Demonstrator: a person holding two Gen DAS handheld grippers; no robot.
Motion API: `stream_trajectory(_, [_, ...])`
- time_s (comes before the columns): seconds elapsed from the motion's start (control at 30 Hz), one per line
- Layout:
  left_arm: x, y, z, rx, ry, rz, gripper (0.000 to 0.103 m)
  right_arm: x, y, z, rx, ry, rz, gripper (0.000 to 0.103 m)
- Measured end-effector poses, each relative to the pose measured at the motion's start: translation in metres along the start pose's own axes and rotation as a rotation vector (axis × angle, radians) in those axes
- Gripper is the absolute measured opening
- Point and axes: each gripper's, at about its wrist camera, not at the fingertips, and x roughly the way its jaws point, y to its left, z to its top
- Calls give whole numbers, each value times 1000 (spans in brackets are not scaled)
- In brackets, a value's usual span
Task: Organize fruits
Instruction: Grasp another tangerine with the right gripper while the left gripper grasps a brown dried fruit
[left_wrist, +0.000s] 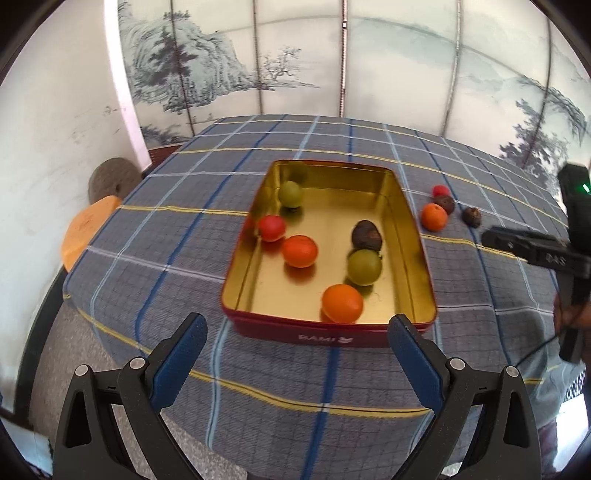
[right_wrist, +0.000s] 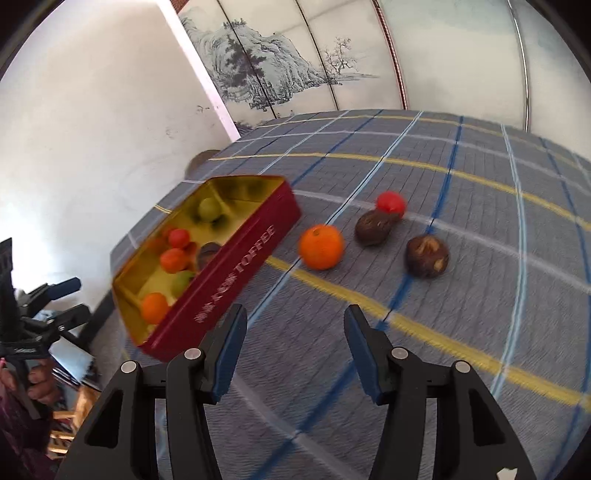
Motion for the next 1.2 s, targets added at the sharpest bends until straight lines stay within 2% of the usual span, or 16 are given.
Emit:
stream_trajectory(0.13, [3,-8,3,14,5,-7,98,22,0,14,-39,33,-19,53])
stream_trajectory(0.27, [4,-13,6,27,5,-13,98,54,-6,26,-6,68,-29,53])
stream_trajectory(0.37, [9,-16,8,39,14,-10,98,77,-11,33,24,93,-67,54])
stream_trajectory(0.5, [15,-21,11,44,30,-14,98,92,-11,42,26,78,-88,54])
stream_trajectory(0.57, [17,-26,14,49,36,-21,98,94,-11,43,17,83,-84,36])
stream_trajectory(0.6, [17,-28,15,54,35,-22,98,92,-11,41,10,84,-76,36])
stream_trajectory(0.77, [11,-49,20,113,10,-53,98,40,-25,9,14,31,-37,36])
stream_trajectory(0.83, [11,-59,21,143,8,-74,98,3,-47,-10,40,-8,-101,36])
stream_trajectory(1.0, [18,-97,39,201,31,-212,98,-68,-127,-43,172,-64,-268,36])
stream_trajectory(1.13, [31,-135,58,240,39,-274,98,-94,-177,-60,240,-69,-369,36])
stream_trajectory(1.2, [43,-156,70,239,59,-314,98,-100,-196,-68,272,-66,-372,36])
